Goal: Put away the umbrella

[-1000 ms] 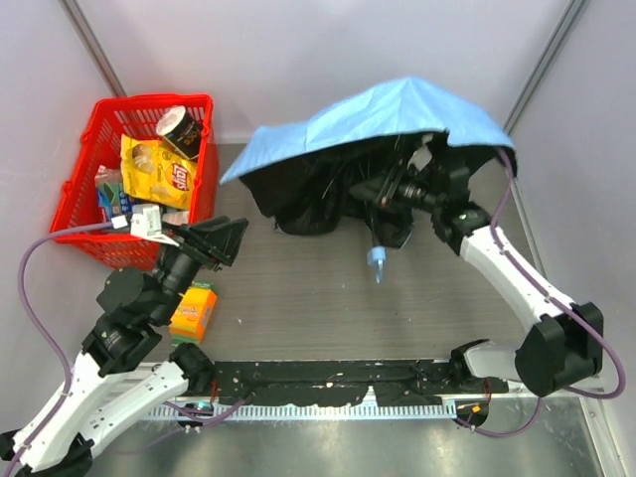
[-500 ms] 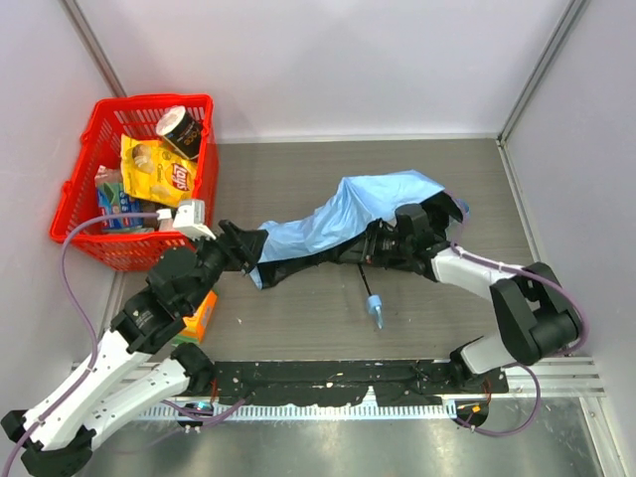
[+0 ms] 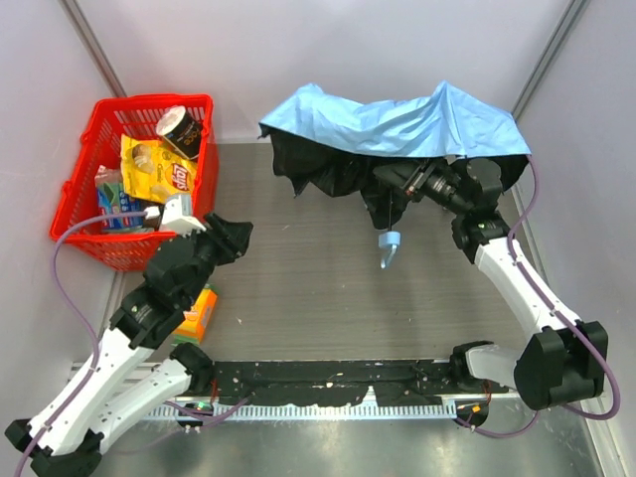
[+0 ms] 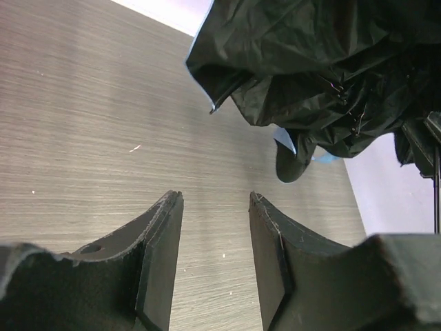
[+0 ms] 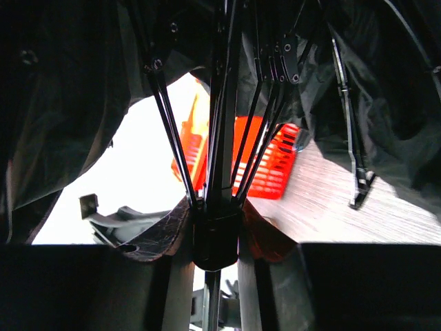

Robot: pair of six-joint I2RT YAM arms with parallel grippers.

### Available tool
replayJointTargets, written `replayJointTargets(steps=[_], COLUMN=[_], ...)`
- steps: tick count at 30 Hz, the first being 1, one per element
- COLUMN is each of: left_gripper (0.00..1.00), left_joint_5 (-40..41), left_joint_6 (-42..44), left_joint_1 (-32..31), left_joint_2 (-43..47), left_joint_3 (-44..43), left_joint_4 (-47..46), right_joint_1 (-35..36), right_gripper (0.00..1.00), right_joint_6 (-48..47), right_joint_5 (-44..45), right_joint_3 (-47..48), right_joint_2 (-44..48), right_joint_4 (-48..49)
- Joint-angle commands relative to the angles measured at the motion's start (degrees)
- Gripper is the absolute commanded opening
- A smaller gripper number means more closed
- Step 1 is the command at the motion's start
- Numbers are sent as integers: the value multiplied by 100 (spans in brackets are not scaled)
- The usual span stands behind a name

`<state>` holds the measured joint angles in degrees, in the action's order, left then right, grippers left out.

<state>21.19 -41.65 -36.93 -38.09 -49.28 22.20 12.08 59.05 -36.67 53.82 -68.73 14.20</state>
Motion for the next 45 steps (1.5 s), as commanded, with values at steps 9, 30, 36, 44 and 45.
replayJointTargets(steps=[9, 30, 36, 44, 45], left_gripper=[15, 11, 12, 41, 43], left_joint_5=[-2405, -3464, -3261, -2622, -2455], left_joint_6=[-1484, -1829, -1539, -934, -863], left_joint_1=[1291, 591, 256, 160, 160], left_joint_2=[-1770, -5051, -4814, -3049, -2873], left_joint_3=[428, -1207, -1357, 829, 980], left_joint_4=[-1716, -3746, -3908, -3373, -3153], right_joint_1=[-197, 14, 357, 348, 348], right_gripper=[1, 1, 1, 1, 1], right_joint_6=[1364, 1672, 1180, 643, 730], right_joint_5=[-719, -632, -377, 10, 28], right_joint_3=[252, -302, -504, -21, 23], right_joint_2=[289, 404, 369, 370, 334], right_joint_4=[1454, 1859, 1464, 769, 856])
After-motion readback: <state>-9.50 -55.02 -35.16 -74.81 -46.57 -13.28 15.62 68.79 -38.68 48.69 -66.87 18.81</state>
